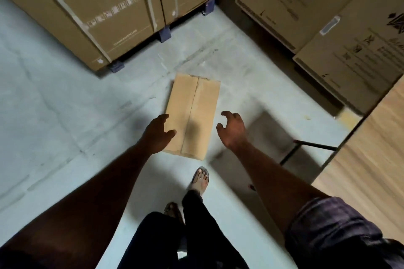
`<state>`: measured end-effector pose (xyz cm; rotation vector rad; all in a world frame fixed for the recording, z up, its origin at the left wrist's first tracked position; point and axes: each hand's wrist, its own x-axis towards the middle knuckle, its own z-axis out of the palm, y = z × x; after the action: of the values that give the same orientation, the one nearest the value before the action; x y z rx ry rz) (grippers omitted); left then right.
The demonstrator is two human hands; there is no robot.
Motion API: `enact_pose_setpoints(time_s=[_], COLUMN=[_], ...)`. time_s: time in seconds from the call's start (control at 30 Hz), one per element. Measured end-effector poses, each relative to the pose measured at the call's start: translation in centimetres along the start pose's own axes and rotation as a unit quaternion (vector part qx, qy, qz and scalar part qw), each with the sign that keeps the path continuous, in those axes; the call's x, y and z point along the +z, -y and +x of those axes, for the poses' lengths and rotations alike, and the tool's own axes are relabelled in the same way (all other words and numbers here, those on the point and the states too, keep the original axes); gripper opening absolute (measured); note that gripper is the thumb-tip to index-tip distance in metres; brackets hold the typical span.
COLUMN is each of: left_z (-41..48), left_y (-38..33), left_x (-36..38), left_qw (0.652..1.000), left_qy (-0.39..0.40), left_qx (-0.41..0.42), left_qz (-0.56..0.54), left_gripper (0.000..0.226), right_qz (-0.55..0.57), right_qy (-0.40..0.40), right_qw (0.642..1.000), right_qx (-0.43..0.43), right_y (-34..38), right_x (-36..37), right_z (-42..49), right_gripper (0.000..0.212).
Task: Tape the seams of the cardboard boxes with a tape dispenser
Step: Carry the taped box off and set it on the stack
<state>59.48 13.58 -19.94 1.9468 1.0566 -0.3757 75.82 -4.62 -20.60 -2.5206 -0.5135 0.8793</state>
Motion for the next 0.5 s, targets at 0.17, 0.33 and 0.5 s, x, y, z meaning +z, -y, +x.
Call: enact_pose_setpoints(time_s=[0.17,0.33,0.5], left_z=[11.0,23.5,34.0], left_y=[4.6,9.2,13.1], left_x=[2.8,6.0,10.1], left_qw=[0.998,0.993,0.992], left_qy=[0.024,0.034,0.02], left_qx=[-0.039,-0.041,-0.038], left_qz=[0.049,0.101,0.115], left_gripper=[0.067,0.065,0.066], right_qz=[0.033,0.063,0.071], right_qy=[-0.001,-0.001,0.008], right_qw=[0.997,0.993,0.989], right_qx=[0.063,0.104,0.13], right_y=[-2.8,-6.3,-9.9], right_x=[5.4,12.4,19.9], right_z=[11.0,21.0,28.6], right_gripper=[0.045,0.044,0.051])
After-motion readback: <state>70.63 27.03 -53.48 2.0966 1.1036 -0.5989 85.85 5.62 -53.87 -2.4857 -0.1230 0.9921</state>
